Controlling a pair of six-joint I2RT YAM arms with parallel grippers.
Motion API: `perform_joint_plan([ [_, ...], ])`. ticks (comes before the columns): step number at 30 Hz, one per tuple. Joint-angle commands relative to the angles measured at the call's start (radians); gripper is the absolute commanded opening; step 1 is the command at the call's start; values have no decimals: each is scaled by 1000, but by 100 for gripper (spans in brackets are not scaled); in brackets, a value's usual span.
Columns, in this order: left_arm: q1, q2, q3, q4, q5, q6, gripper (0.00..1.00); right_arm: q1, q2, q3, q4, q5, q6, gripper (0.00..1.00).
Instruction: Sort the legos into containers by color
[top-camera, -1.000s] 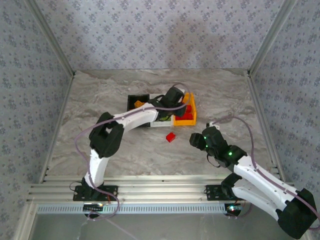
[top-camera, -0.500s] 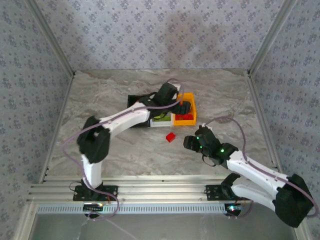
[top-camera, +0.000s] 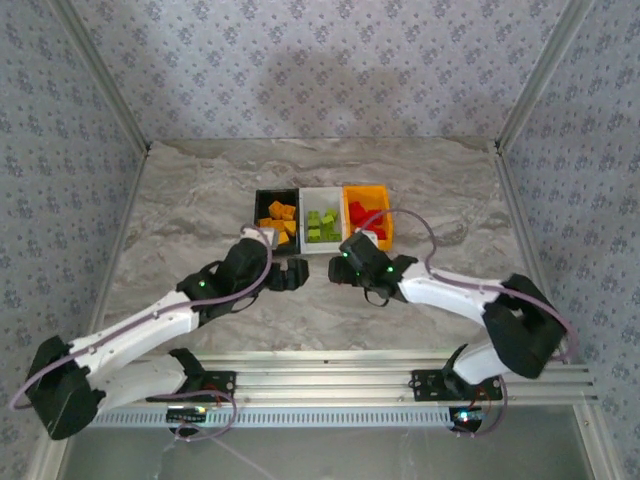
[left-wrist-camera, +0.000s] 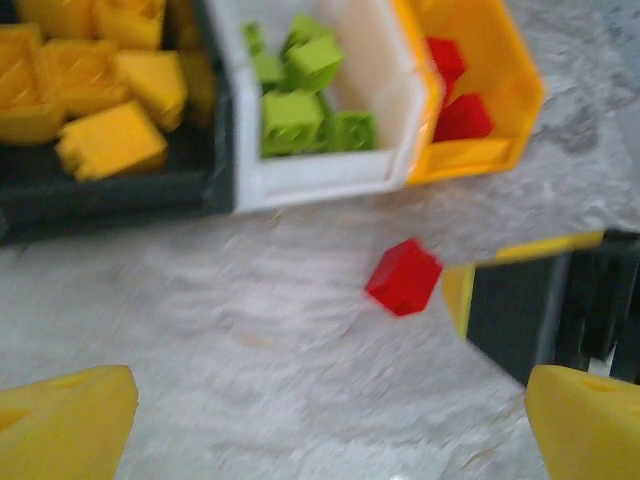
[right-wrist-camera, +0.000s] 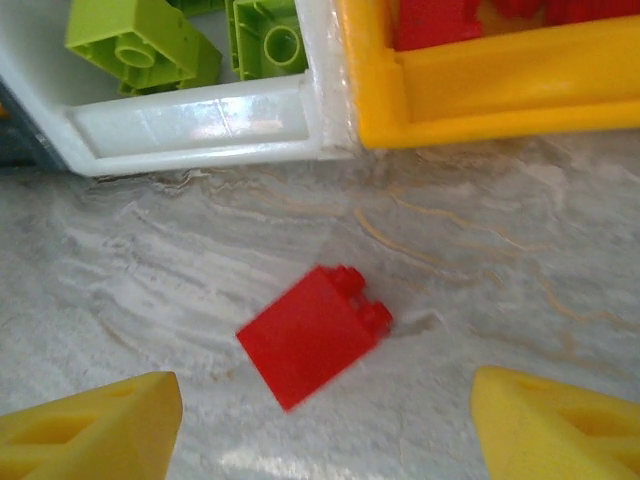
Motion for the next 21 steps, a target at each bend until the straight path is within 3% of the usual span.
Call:
perform_joint_plan([
  [1, -7, -98, -43, -70, -67, -58, 99, 7, 109, 101, -88, 47, -17, 78],
  [8, -4, -192, -122, -105, -118, -91, 100, 9, 265, 185, -191, 82, 36, 74],
  [12, -2, -197, -126, -117, -136, -91, 100, 6, 290, 184, -188, 78, 34, 61],
  [17, -1, -199, -118, -134, -146, -81, 99, 10, 216, 145, -141, 88, 5, 43],
  [21, -2, -206, -106, -163, -180, -75, 99, 12, 86, 135, -157, 106, -31, 36],
])
